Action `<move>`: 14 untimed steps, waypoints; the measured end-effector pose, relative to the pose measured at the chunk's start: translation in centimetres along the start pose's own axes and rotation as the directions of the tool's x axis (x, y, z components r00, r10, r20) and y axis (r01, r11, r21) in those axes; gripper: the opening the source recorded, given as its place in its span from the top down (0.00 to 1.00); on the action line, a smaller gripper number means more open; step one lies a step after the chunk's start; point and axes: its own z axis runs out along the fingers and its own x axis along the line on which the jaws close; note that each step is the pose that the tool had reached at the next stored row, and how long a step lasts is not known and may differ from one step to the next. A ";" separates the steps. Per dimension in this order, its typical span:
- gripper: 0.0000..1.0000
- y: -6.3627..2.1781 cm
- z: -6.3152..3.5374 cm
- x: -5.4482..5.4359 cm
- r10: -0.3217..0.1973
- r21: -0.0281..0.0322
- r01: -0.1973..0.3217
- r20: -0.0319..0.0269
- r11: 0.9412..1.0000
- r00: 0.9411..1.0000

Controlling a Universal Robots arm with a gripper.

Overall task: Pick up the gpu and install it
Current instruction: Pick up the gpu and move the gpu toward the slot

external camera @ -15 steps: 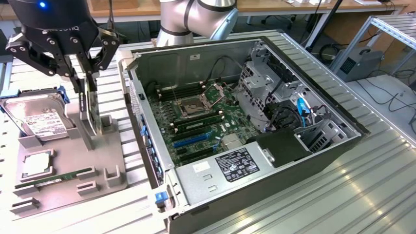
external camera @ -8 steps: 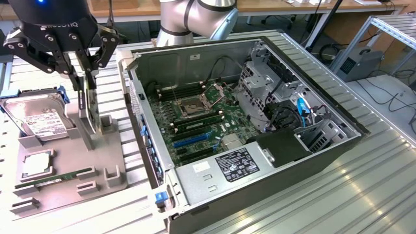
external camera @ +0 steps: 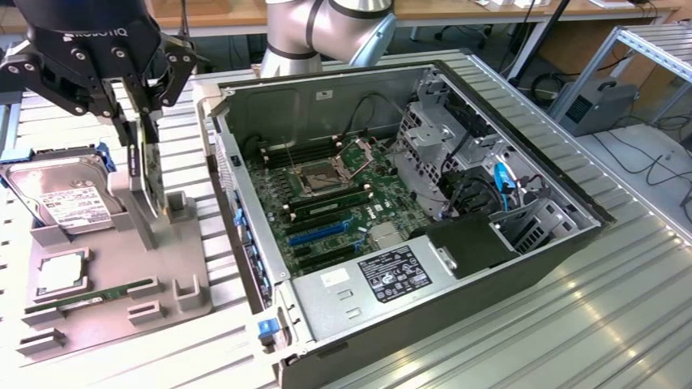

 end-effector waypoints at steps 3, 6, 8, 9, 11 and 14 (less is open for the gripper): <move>0.73 0.01 -0.21 0.0 0.000 0.000 0.000 0.000 1.000 1.000; 0.73 0.02 -0.44 0.0 0.000 0.000 0.000 0.000 1.000 1.000; 0.73 0.02 -0.57 0.0 0.000 0.000 0.000 0.000 1.000 1.000; 0.73 0.03 -0.65 0.0 0.000 0.000 0.000 0.000 1.000 1.000; 0.73 0.04 -0.80 0.0 0.000 0.000 0.000 0.000 1.000 1.000; 0.73 0.05 -1.06 0.0 0.000 0.000 0.000 0.000 1.000 1.000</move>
